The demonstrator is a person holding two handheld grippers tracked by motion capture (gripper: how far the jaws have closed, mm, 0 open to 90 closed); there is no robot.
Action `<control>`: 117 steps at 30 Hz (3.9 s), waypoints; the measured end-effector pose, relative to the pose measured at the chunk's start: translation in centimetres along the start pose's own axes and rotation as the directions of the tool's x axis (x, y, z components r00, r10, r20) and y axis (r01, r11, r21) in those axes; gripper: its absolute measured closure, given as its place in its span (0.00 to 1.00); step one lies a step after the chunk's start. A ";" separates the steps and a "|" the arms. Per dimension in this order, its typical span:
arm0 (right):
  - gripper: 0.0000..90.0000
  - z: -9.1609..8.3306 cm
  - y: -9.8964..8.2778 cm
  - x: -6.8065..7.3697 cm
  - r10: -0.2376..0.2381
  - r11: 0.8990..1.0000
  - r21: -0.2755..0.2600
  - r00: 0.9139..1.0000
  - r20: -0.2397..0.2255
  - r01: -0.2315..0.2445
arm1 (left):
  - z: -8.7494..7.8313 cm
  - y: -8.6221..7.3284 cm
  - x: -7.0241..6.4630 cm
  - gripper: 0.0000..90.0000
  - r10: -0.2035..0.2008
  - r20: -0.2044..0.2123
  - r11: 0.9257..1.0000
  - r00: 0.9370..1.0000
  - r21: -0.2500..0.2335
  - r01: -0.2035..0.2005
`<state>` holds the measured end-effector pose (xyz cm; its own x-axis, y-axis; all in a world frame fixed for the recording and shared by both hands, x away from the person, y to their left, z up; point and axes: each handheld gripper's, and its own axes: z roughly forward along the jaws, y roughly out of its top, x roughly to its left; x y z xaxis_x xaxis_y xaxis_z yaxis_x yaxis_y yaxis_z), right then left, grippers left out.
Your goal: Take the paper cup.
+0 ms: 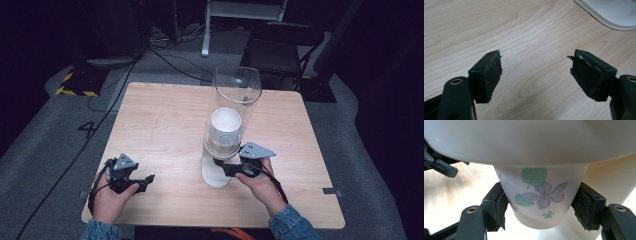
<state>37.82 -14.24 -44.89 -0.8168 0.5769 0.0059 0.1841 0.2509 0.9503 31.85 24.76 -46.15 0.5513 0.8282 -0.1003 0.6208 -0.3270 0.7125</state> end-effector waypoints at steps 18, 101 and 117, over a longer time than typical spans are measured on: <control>0.40 0.2 -0.3 0.1 -0.006 1.000 0.010 1.000 -0.010 0.007 | 0.0 -0.1 0.2 0.27 -0.002 0.005 1.000 1.000 0.002 0.002; 0.36 1.1 -2.3 0.7 0.009 0.989 0.145 1.000 -0.011 -0.008 | 0.1 -0.3 0.4 0.27 -0.010 0.007 1.000 1.000 0.006 0.010; 0.38 -1.7 -3.6 0.7 -0.069 0.955 0.289 0.998 0.001 0.066 | 0.4 0.0 0.3 0.27 -0.010 0.012 1.000 1.000 0.005 0.010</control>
<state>35.68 -16.06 -47.73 -0.8272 0.5586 -0.0602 0.2798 0.5024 0.8181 32.26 24.85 -46.49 0.5520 0.8258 -0.1156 0.6288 -0.3212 0.7081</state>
